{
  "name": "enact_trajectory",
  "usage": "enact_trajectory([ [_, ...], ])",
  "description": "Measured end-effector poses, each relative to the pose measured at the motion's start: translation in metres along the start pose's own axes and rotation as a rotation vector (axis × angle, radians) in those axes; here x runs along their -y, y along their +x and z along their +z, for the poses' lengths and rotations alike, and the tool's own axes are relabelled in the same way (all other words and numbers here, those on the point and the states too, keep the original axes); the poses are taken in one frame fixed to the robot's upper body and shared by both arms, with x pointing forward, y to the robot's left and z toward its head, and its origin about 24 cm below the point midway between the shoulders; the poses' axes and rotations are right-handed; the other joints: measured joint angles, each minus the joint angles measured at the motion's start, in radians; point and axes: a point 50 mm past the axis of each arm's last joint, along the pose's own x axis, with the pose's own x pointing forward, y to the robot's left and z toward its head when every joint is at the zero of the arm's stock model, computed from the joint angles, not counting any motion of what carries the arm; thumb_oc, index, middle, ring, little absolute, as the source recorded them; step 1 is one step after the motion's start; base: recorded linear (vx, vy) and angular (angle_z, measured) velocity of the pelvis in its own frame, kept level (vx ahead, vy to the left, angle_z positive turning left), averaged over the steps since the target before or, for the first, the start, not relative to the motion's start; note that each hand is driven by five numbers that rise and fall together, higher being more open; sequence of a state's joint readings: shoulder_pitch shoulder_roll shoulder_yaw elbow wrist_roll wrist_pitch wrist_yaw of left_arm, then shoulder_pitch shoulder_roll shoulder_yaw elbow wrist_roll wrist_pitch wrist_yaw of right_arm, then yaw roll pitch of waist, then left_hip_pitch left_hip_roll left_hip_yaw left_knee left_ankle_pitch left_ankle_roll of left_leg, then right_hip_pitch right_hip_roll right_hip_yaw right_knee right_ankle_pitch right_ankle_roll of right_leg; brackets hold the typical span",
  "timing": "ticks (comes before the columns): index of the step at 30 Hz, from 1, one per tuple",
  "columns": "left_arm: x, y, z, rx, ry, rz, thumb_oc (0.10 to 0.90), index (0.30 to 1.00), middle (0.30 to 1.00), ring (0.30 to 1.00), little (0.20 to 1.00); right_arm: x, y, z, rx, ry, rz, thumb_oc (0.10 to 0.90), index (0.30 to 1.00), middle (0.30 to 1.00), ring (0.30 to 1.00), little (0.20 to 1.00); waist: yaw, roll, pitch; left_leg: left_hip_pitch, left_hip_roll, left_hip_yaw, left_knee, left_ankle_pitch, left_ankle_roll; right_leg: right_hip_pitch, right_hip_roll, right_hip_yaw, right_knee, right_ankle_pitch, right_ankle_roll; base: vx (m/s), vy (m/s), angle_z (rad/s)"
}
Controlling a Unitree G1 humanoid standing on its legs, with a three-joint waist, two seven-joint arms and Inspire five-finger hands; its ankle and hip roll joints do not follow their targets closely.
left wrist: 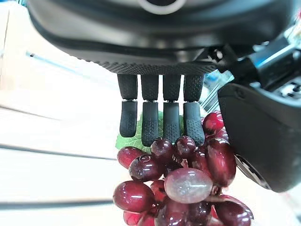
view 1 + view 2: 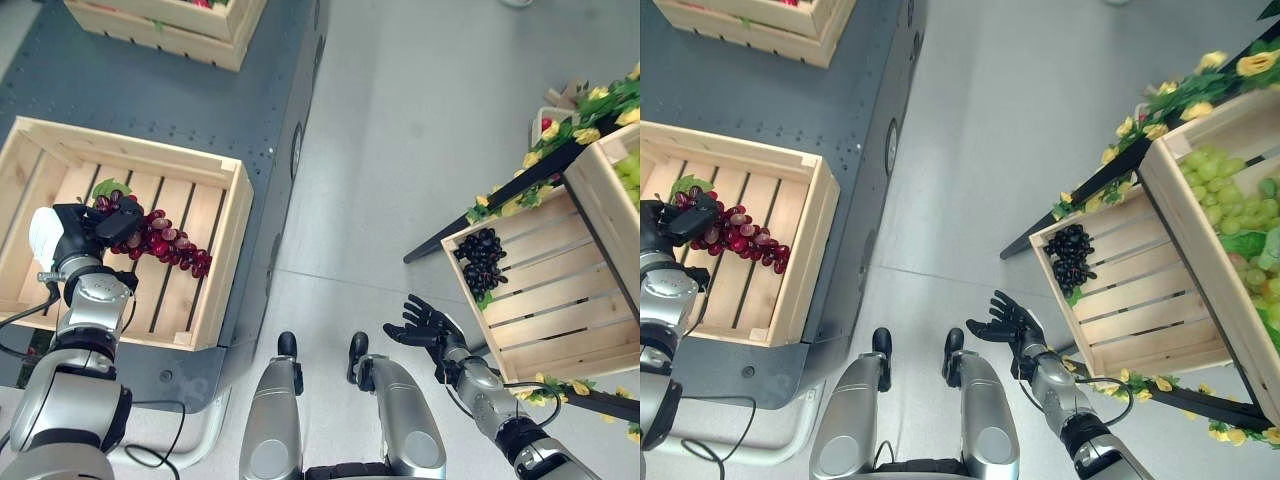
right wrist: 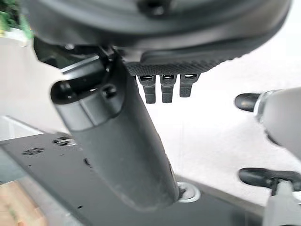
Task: Pick up the fruits from the basket on one side to the basket on the other side
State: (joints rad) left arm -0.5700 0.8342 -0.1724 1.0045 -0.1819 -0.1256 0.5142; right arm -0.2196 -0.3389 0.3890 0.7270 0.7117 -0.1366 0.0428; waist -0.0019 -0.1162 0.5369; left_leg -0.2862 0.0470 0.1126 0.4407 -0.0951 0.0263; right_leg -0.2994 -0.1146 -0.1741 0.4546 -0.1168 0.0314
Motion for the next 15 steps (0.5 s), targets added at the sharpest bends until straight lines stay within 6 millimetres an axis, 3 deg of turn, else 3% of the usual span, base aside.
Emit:
enact_trajectory([
  [3, 0.003, -0.008, 0.002, 0.075, 0.008, -0.005, 0.4, 0.3, 0.3, 0.3, 0.3, 0.006, -0.006, -0.004, 0.0, 0.026, -0.024, 0.8, 0.9, 0.9, 0.9, 0.9, 0.023, 0.021, -0.003, 0.039, -0.003, 0.001, -0.032, 0.003, -0.003, 0.032, -0.003, -0.004, -0.012, -0.001, 0.001, 0.08, -0.032, -0.01],
  [8, 0.005, -0.019, -0.004, 0.127, 0.044, -0.028, 0.4, 0.3, 0.3, 0.3, 0.3, 0.013, -0.012, -0.014, -0.035, 0.017, -0.051, 0.8, 0.9, 0.9, 0.9, 0.9, 0.025, 0.067, -0.011, 0.12, -0.014, -0.021, -0.105, 0.022, -0.015, 0.108, -0.002, -0.022, -0.061, -0.006, -0.003, 0.07, -0.034, 0.07],
  [15, 0.004, -0.027, 0.019, 0.315, 0.023, 0.012, 0.4, 0.3, 0.3, 0.3, 0.3, 0.015, -0.015, -0.017, -0.04, 0.021, -0.058, 0.8, 0.9, 0.9, 0.9, 0.9, 0.045, 0.086, -0.027, 0.206, -0.014, -0.028, -0.193, 0.047, -0.029, 0.188, 0.016, -0.035, -0.129, -0.002, 0.003, 0.04, -0.057, 0.04],
])
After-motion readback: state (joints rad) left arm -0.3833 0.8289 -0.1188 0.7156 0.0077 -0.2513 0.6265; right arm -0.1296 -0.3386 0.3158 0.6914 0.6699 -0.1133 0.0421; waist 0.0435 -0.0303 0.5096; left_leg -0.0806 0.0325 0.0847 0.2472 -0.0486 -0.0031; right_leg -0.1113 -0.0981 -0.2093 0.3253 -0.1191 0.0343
